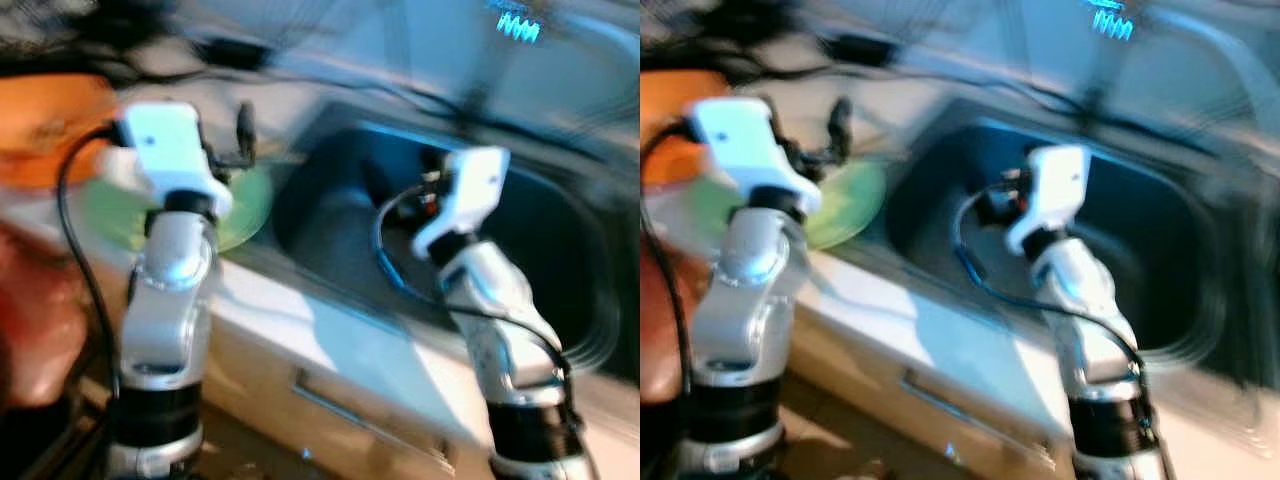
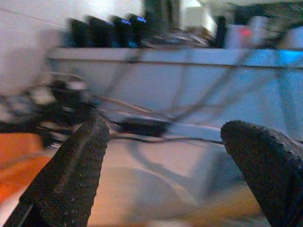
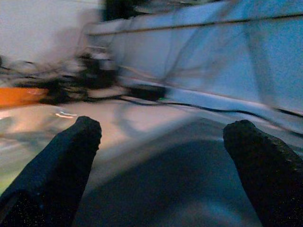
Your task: Kitchen organization
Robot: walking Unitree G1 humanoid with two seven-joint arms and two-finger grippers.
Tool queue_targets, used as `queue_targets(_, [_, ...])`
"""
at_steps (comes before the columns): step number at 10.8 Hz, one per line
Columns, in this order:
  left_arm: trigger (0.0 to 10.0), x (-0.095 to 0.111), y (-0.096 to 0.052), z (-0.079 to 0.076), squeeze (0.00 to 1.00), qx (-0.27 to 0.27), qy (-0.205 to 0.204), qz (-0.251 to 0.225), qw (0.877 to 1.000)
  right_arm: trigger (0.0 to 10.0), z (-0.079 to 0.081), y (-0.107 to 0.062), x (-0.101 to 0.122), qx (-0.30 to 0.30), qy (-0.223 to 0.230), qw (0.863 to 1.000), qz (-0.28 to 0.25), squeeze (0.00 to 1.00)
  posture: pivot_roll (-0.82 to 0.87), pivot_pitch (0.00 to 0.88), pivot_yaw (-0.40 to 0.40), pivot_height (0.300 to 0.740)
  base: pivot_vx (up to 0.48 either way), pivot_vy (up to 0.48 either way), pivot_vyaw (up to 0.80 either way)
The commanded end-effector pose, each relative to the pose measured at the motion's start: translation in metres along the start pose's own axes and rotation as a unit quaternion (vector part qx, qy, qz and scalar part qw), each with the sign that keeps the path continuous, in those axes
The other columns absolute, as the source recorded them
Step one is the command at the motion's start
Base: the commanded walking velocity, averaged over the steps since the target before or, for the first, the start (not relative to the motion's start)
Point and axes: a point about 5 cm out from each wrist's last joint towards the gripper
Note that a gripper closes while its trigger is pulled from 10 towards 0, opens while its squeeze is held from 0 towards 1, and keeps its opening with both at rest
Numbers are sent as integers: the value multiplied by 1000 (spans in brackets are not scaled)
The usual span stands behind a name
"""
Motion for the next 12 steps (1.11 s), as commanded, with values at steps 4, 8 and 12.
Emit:
queue_targets(4, [10000,-1,-1,-8,0,-18,-24,1,1000,10000,-6,-3,-2,-13,-13,1000,2,0,-5,111,-47,740,0,0,0])
queue_targets(8, [10000,-3,-1,-6,0,-12,-29,9,999,10000,-7,-4,-3,-14,-13,1000,1,0,-4,110,-46,740,0,0,0])
queue_targets(12, [10000,-7,-1,-7,0,-9,-37,21,999,10000,-8,-4,-3,-16,-14,1000,4,0,-8,110,-48,740,0,214,0])
Point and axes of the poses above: a point about 5 cm out from each wrist's last joint towards the gripper, its own y axis pointing out of the wrist towards the gripper, its own x axis along the axis of the wrist's last joint, z = x × y, and after that the axes turned 11 degrees about -y, right-handed
